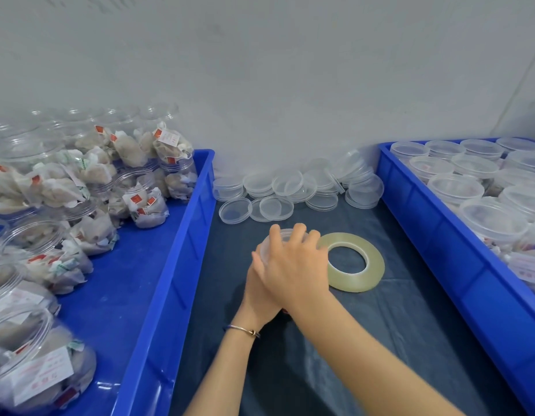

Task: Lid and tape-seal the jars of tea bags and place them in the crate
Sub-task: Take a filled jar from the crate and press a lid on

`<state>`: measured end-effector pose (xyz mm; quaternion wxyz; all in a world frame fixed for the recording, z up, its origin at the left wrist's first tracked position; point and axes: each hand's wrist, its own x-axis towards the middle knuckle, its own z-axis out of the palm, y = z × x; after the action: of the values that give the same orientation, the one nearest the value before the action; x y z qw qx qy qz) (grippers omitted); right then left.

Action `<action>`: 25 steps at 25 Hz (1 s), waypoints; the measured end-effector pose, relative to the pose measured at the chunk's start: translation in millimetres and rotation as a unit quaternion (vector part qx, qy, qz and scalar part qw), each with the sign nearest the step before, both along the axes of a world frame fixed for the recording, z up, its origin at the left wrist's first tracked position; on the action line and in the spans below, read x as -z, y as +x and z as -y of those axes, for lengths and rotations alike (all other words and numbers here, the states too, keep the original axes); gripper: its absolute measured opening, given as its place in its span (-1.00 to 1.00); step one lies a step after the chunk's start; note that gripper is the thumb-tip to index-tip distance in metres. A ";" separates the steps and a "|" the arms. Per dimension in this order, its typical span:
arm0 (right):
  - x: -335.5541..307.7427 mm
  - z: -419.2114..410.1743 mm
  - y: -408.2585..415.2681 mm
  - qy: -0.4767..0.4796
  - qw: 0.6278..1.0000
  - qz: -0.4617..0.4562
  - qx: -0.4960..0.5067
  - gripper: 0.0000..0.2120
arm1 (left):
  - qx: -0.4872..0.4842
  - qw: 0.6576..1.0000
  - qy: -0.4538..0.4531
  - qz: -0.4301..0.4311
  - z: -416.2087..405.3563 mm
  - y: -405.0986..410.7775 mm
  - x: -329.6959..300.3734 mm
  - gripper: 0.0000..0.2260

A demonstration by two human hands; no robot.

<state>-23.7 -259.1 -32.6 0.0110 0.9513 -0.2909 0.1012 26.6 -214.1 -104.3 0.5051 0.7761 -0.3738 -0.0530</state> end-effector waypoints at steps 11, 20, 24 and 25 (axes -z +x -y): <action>-16.4 27.3 -6.9 -0.040 0.989 -0.115 -0.081 -0.10 | 0.021 0.988 -0.125 -0.087 8.6 3.0 5.8 -0.37; 13.3 31.8 -13.0 -0.022 0.973 0.104 -0.207 -0.66 | -0.056 0.955 0.025 0.289 14.5 -3.2 -4.3 -0.57; 9.9 40.0 -9.8 0.140 0.945 0.194 -0.222 -0.57 | -0.051 0.993 -0.053 0.095 2.8 -8.9 -5.7 -0.29; 7.4 49.4 -14.6 0.283 0.895 0.255 -0.232 -0.60 | -0.037 0.995 -0.095 -0.009 0.2 -9.8 -1.1 -0.27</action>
<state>-38.3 -308.6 -40.0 -0.3570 0.8964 -0.0707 0.2529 16.8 -214.3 -103.3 0.5816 0.7376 -0.3430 -0.0055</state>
